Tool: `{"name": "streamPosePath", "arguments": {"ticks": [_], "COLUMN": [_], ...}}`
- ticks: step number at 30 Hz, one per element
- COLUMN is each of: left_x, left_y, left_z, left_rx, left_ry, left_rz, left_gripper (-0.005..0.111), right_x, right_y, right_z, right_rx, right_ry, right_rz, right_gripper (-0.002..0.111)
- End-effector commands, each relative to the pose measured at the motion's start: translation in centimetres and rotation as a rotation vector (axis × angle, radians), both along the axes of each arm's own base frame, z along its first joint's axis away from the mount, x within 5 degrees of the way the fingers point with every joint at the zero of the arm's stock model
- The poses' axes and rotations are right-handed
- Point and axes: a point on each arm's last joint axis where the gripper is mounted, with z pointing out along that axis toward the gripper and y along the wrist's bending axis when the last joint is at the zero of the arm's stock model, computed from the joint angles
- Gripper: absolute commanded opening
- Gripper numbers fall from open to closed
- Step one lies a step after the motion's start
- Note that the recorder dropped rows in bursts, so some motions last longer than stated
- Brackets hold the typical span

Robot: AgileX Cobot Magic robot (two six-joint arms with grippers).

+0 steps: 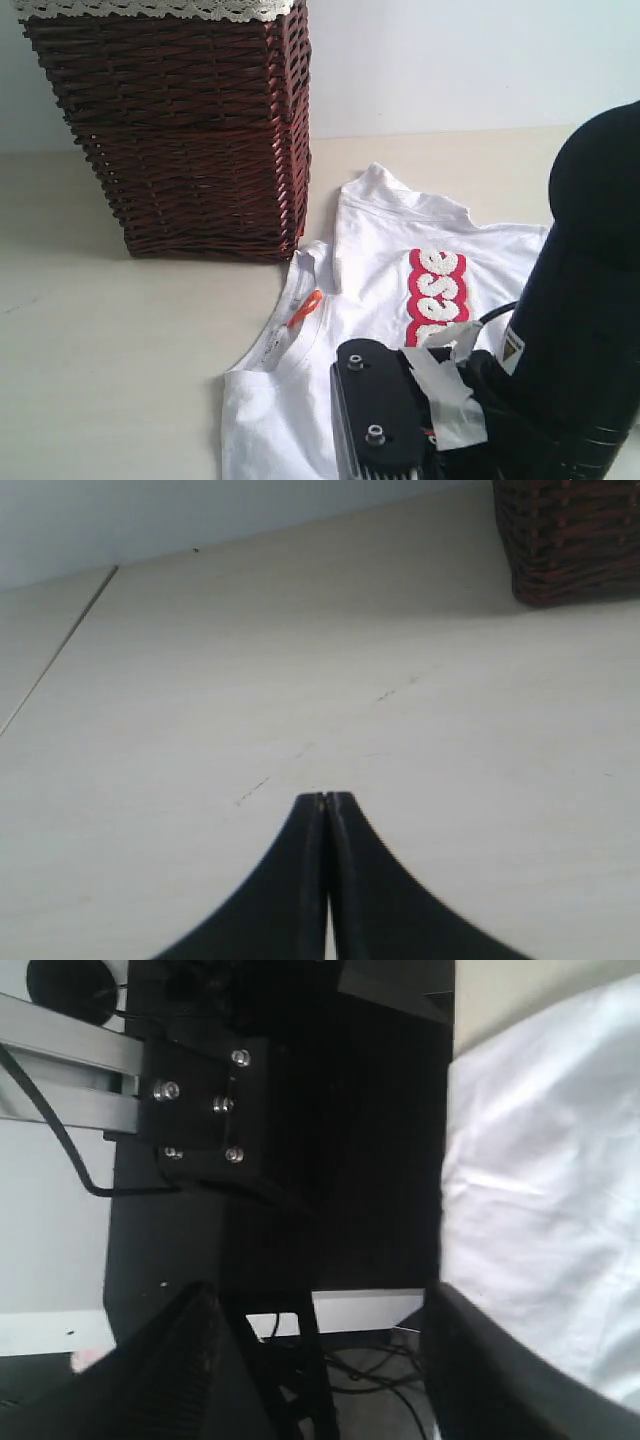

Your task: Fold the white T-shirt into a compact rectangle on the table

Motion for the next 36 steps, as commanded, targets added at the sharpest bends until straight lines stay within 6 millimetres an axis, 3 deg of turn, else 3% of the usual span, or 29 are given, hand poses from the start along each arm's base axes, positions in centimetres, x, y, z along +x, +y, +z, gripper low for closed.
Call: {"name": "streamPosePath", "arguments": {"ticks": [1, 3, 6, 10, 11, 15, 19, 25, 31, 36], "left_x": [0.0, 0.0, 0.0, 0.0, 0.0, 0.0, 0.0, 0.0, 0.0, 0.0], "left_y": [0.0, 0.0, 0.0, 0.0, 0.0, 0.0, 0.0, 0.0, 0.0, 0.0], "left_z": [0.1, 0.1, 0.1, 0.1, 0.1, 0.1, 0.1, 0.1, 0.1, 0.1], "left_rx": [-0.014, -0.014, -0.014, -0.014, -0.014, -0.014, -0.014, -0.014, -0.014, -0.014], "left_ry": [-0.008, -0.008, -0.008, -0.008, -0.008, -0.008, -0.008, -0.008, -0.008, -0.008], "left_rz": [0.004, 0.004, 0.004, 0.004, 0.004, 0.004, 0.004, 0.004, 0.004, 0.004], "left_gripper": [0.000, 0.000, 0.000, 0.000, 0.000, 0.000, 0.000, 0.000, 0.000, 0.000], "right_x": [3.0, 5.1, 7.9, 11.1, 11.7, 13.5, 14.4, 14.0, 12.2, 12.7], "right_y": [0.7, 1.2, 1.9, 2.3, 2.4, 3.2, 4.4, 5.3, 5.7, 5.9], "right_z": [0.0, -0.3, -1.8, -6.3, -7.1, -10.1, -11.5, -11.9, -11.8, -11.7], "right_rx": [0.030, 0.052, 0.044, -0.017, -0.032, -0.097, -0.120, -0.109, -0.100, -0.082], "right_ry": [-0.306, -0.460, -0.630, -0.653, -0.642, -0.591, -0.535, -0.410, -0.219, -0.257], "right_rz": [-0.132, -0.266, -0.401, -0.492, -0.506, -0.529, -0.568, -0.551, -0.472, -0.529], "right_gripper": [0.056, 0.054, 0.041, 0.004, 0.000, 0.000, 0.000, 0.000, 0.000, 0.000]}}
